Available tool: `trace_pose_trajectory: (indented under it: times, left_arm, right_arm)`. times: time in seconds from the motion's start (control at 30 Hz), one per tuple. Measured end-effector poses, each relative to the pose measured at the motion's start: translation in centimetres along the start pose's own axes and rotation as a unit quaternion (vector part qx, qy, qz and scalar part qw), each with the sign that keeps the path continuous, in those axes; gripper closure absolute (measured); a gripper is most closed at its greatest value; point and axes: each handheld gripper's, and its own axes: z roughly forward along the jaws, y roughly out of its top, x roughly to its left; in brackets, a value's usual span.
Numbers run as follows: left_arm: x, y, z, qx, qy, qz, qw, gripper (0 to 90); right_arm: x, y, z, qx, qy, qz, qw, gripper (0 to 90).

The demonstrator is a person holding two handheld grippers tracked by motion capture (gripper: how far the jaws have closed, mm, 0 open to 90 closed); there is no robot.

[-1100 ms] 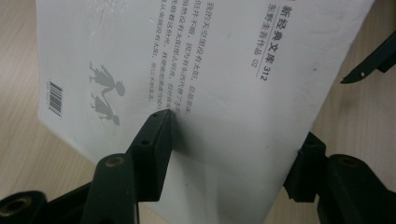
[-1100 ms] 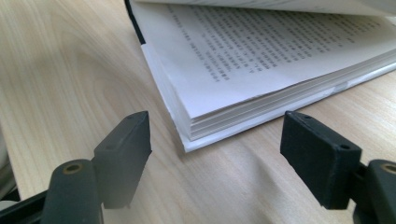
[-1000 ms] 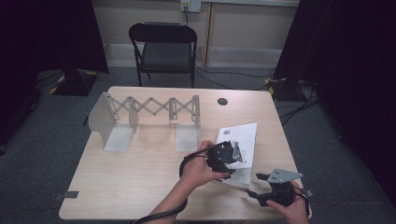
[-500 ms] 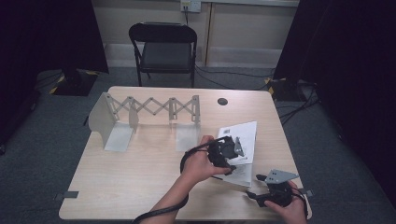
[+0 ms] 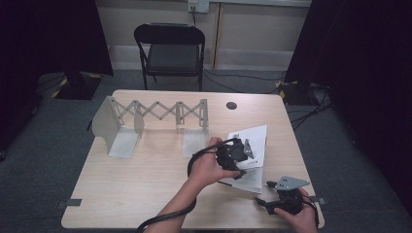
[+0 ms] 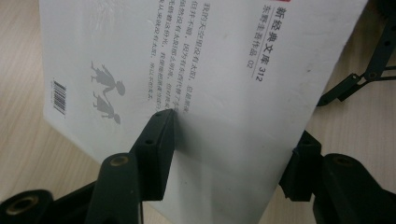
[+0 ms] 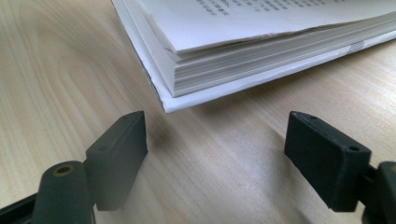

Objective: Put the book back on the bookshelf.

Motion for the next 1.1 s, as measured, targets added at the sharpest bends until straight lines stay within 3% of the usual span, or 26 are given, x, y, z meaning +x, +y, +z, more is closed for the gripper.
trace_pose_trajectory:
  times: [0.43,0.8,0.9,0.93,0.97,1.1]
  left_arm:
    - [0.9,1.0,-0.5,0.017,-0.015,-0.005,0.9997,46.3]
    - [0.9,1.0,-0.7,0.021,-0.017,-0.007,0.9996,47.7]
    - [0.7,1.0,-0.9,0.022,-0.032,-0.013,0.9992,49.2]
    - [0.8,1.0,-1.2,0.012,-0.038,-0.022,0.999,53.5]
    - [0.8,1.0,-1.6,0.004,-0.032,-0.029,0.9991,56.1]
    - [0.2,0.6,-1.0,0.024,-0.021,-0.005,0.9995,56.8]
  right_arm:
    - [-0.1,0.1,0.1,0.001,-0.006,0.007,1.0,20.9]
    - [-1.6,0.8,0.9,-0.001,-0.053,0.039,0.9979,21.2]
    - [-1.8,1.1,1.2,-0.006,-0.071,0.028,0.997,21.2]
    - [-1.7,1.2,1.2,-0.01,-0.078,0.019,0.9967,21.3]
    - [-1.6,1.2,1.2,-0.011,-0.086,0.01,0.9961,21.8]
    - [-0.9,1.3,1.3,-0.023,-0.104,-0.027,0.9939,25.4]
